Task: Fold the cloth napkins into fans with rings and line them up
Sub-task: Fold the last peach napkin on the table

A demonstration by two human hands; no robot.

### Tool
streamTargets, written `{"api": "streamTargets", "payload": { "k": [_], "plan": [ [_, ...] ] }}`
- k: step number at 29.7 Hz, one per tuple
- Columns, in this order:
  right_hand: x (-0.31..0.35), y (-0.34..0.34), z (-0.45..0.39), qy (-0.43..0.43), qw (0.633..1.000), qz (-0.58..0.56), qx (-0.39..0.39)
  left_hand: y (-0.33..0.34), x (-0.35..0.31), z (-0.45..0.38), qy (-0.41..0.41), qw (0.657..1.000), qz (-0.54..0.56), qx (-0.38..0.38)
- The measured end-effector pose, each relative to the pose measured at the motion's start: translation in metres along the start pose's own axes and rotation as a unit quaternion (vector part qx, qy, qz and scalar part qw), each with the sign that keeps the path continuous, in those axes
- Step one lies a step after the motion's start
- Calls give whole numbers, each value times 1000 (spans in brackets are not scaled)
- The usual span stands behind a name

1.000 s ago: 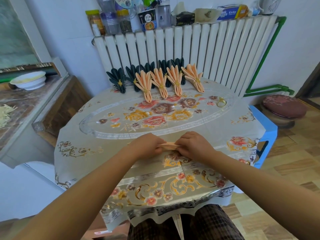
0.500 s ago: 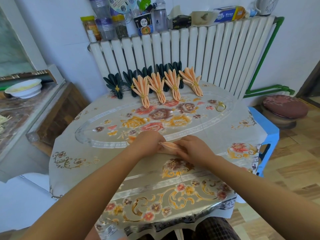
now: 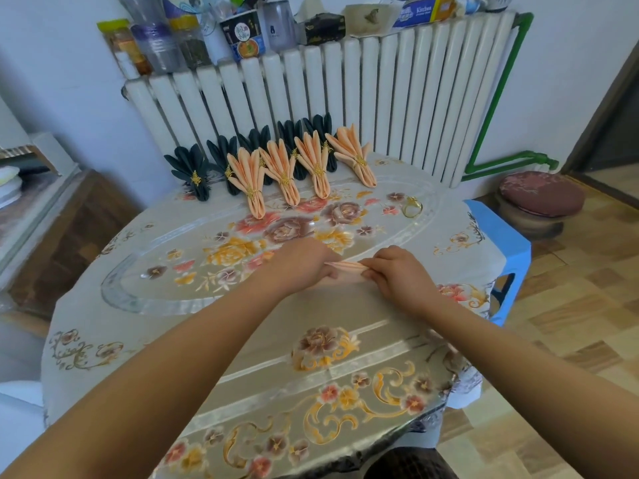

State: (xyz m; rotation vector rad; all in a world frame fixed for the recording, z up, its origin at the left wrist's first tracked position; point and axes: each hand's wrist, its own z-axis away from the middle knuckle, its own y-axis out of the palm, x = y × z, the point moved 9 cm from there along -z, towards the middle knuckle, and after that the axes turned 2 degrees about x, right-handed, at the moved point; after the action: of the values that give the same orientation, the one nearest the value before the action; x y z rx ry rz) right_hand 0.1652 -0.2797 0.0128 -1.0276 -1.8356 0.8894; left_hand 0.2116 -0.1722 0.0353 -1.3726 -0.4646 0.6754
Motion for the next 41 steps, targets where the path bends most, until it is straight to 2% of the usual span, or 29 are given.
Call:
{"api": "streamTargets", "payload": {
  "k": [3,8,10,13,21,27,32,36,41],
  "plan": [
    [-20,-8,1,12,1000,18,-8,-2,-1,-20,-28,1000,-4,2],
    [-82,-37,16,168,979,56,-106,-13,-6,-50,-55,998,-39,-16],
    [-112,-39,20,243,964,49,-93,-16,-8,-62,-58,996,-63,-18],
    [-138,-36,17,303,950,24,-68,-16,-5,-74,-65,995,-73,-18],
    [-167,-23,-27,310,949,-12,-61,-15,10,-100,-89,993,-82,-12],
    [-201,-22,-38,398,903,-96,-129,-8,21,-110,-93,990,-103,7],
    [-207,-16,-31,436,884,-121,-120,-4,26,-105,-85,992,-97,4],
    [-203,-12,-33,418,893,-135,-98,-7,33,-97,-89,994,-63,-22],
    [-180,-11,-27,370,911,-165,-75,-6,44,-76,-112,992,-59,-13]
  ]
}}
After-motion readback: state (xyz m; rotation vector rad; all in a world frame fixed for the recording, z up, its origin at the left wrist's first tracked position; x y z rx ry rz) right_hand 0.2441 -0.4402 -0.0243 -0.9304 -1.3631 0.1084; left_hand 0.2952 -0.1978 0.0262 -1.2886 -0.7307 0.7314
